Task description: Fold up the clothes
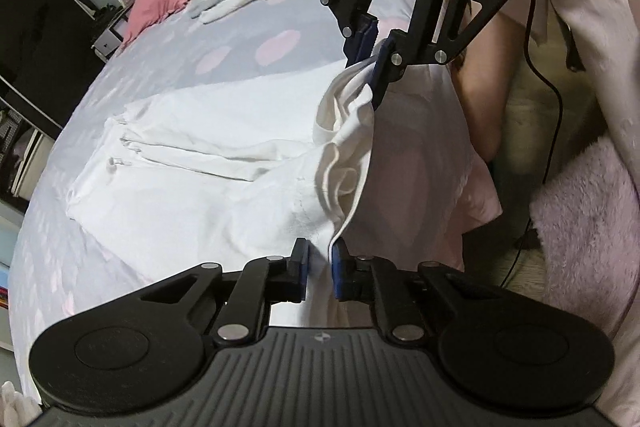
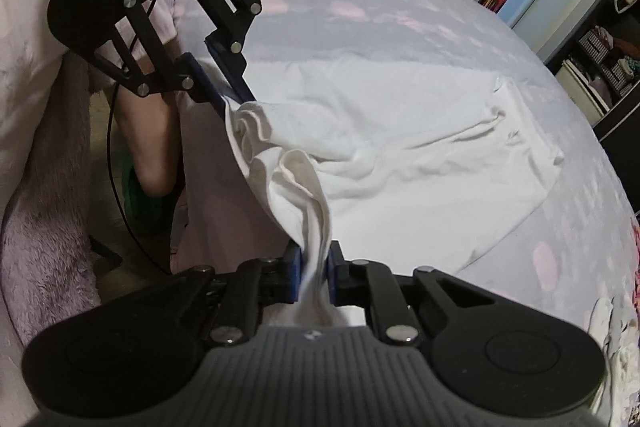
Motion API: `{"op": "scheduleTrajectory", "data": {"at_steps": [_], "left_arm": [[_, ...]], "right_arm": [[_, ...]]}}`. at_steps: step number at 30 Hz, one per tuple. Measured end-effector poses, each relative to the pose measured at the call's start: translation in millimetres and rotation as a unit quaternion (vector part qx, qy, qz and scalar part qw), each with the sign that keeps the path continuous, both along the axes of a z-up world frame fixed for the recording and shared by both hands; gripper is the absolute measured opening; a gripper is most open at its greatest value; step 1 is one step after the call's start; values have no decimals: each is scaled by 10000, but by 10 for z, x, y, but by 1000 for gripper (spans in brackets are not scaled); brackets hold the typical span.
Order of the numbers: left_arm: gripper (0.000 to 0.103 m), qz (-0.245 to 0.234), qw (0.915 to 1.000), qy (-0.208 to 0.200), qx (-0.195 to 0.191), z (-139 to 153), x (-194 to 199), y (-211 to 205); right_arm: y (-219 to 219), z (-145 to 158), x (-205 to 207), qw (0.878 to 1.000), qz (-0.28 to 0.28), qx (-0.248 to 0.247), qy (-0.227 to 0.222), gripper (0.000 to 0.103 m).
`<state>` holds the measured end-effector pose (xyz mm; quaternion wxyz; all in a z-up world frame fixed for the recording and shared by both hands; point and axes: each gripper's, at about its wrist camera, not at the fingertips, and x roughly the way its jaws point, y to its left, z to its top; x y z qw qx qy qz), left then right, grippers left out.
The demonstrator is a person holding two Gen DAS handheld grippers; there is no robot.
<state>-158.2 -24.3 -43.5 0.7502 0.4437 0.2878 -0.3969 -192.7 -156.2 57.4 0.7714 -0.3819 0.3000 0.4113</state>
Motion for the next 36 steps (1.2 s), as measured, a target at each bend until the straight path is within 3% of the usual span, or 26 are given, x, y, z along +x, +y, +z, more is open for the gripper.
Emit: {"op": "scheduleTrajectory", "data": {"at_steps": [6, 13, 22, 29, 36], "left_arm": [[7, -166, 9998, -19, 52, 314, 80, 1], [7, -838, 9947, -216, 553, 458, 35, -70], [7, -823, 9953, -199, 474, 883, 440, -89], [7, -674, 9960, -257, 528, 1101, 1148, -128], [7, -271, 9986, -264, 377, 960, 2127, -252]], "right_arm": [[-21, 320, 66, 9998, 201, -31, -80, 14], [-17, 609, 51, 9965, 708, -378, -233, 13], [-61, 1058, 421, 9976, 630, -224, -202, 13], [6, 1330, 1209, 9993, 352, -62, -56, 13], [97, 1203, 2201, 9994, -219, 36, 266, 13]]}}
